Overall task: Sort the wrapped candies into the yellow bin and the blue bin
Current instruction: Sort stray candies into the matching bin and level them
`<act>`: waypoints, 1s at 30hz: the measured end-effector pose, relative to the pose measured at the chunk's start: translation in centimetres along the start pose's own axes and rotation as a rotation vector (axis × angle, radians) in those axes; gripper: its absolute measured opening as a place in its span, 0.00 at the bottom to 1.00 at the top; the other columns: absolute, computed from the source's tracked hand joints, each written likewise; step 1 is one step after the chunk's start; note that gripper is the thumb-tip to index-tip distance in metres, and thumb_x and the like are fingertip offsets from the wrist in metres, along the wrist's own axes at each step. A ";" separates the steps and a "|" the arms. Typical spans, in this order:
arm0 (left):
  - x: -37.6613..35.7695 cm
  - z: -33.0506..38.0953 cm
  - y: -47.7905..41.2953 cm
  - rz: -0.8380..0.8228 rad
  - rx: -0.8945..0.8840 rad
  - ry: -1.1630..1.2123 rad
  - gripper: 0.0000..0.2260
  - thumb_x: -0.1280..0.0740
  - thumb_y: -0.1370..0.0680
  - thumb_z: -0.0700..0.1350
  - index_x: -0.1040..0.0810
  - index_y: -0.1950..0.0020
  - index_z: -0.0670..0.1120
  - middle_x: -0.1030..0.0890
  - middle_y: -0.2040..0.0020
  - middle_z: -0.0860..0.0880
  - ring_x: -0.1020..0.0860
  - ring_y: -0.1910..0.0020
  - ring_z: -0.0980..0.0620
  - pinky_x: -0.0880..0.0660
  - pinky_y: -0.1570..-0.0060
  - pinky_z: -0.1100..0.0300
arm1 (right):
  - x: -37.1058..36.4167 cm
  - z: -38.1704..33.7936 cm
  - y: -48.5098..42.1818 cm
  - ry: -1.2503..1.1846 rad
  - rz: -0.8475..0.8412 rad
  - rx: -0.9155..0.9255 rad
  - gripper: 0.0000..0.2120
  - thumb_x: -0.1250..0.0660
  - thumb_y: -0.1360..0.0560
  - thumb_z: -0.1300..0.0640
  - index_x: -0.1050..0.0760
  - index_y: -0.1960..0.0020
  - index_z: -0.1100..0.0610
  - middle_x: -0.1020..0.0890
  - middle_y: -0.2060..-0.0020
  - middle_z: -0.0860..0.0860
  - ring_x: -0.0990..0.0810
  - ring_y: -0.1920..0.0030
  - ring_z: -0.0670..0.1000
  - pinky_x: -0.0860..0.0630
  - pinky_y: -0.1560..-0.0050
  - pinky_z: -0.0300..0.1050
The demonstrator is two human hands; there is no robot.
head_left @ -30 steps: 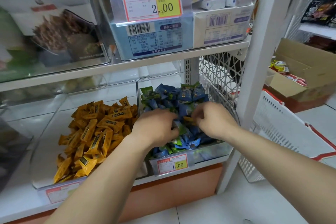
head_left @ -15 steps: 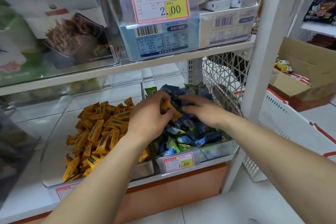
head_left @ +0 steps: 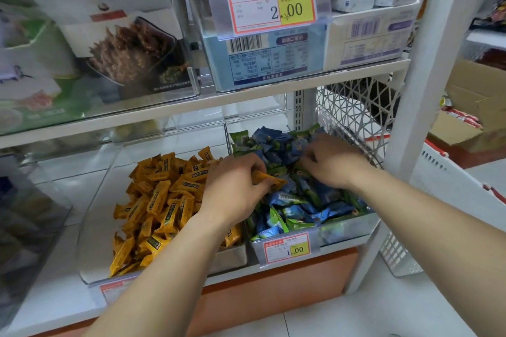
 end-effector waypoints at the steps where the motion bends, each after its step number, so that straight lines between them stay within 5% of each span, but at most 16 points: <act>1: 0.0 -0.1 0.0 -0.001 0.005 0.006 0.08 0.29 0.25 0.57 0.24 0.54 0.56 0.24 0.65 0.57 0.25 0.62 0.53 0.31 0.60 0.55 | 0.3 0.1 -0.5 -0.086 0.042 -0.030 0.10 0.41 0.19 0.47 0.27 0.58 0.47 0.25 0.52 0.51 0.26 0.60 0.48 0.32 0.66 0.42; 2: -0.1 -0.1 0.1 -0.003 0.008 0.013 0.08 0.29 0.25 0.57 0.24 0.54 0.56 0.24 0.65 0.57 0.25 0.61 0.53 0.30 0.60 0.55 | 0.0 0.2 -1.0 -0.160 0.042 -0.059 0.06 0.39 0.19 0.49 0.24 0.47 0.47 0.24 0.45 0.51 0.23 0.53 0.50 0.28 0.61 0.43; 4: -0.2 -0.2 0.1 -0.006 0.015 0.034 0.07 0.30 0.25 0.57 0.23 0.53 0.56 0.23 0.63 0.57 0.25 0.60 0.54 0.28 0.59 0.55 | -1.6 0.5 -1.9 -0.193 -0.057 -0.110 0.16 0.37 0.20 0.51 0.28 0.32 0.50 0.23 0.36 0.52 0.22 0.42 0.55 0.24 0.49 0.46; 7: -0.3 -0.3 0.2 -0.016 0.015 0.044 0.07 0.31 0.23 0.55 0.20 0.48 0.56 0.20 0.58 0.57 0.24 0.54 0.50 0.26 0.50 0.49 | -3.5 0.6 -2.2 -0.136 -0.186 -0.152 0.21 0.35 0.22 0.52 0.31 0.30 0.52 0.22 0.37 0.55 0.22 0.42 0.58 0.26 0.53 0.45; 11: -0.4 -0.2 0.1 -0.028 0.003 0.035 0.07 0.32 0.22 0.55 0.18 0.48 0.56 0.18 0.55 0.56 0.23 0.52 0.50 0.25 0.48 0.48 | -4.3 1.1 -2.2 -0.229 -0.204 -0.176 0.20 0.32 0.23 0.54 0.29 0.32 0.54 0.21 0.39 0.54 0.22 0.43 0.56 0.23 0.46 0.48; 19: 0.2 0.0 0.0 0.001 0.033 0.036 0.04 0.34 0.21 0.55 0.22 0.51 0.58 0.24 0.64 0.59 0.24 0.59 0.53 0.26 0.45 0.46 | -1.8 0.8 -0.4 -0.269 -0.184 -0.087 0.07 0.31 0.21 0.50 0.19 0.50 0.54 0.17 0.57 0.52 0.20 0.58 0.52 0.28 0.62 0.44; 22: 1.0 0.1 0.0 0.067 0.060 0.092 0.02 0.36 0.20 0.53 0.25 0.50 0.56 0.22 0.66 0.56 0.23 0.64 0.53 0.25 0.47 0.45 | 1.4 0.8 0.5 -0.260 -0.016 -0.042 0.09 0.34 0.20 0.51 0.18 0.55 0.52 0.17 0.60 0.51 0.21 0.58 0.53 0.29 0.63 0.43; 25: 2.0 0.0 -0.2 0.146 0.132 0.338 0.04 0.34 0.20 0.51 0.27 0.46 0.57 0.17 0.54 0.54 0.18 0.55 0.52 0.21 0.53 0.51 | 5.1 0.1 2.0 -0.541 0.198 0.017 0.05 0.31 0.21 0.54 0.17 0.51 0.53 0.18 0.58 0.47 0.22 0.60 0.46 0.29 0.63 0.35; 30: 1.8 0.7 -0.2 0.153 0.236 0.808 0.11 0.38 0.17 0.42 0.19 0.47 0.57 0.16 0.54 0.52 0.16 0.57 0.51 0.19 0.62 0.58 | 6.6 -3.6 4.4 -1.114 0.174 0.101 0.04 0.28 0.25 0.65 0.21 0.55 0.59 0.15 0.63 0.56 0.18 0.66 0.50 0.19 0.64 0.41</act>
Point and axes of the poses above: each hand's wrist, its own y-axis away from the middle knuckle, its own x-axis out of the back of the hand, z = x × y, the point moved 9 cm from there along -y, towards the middle knuckle
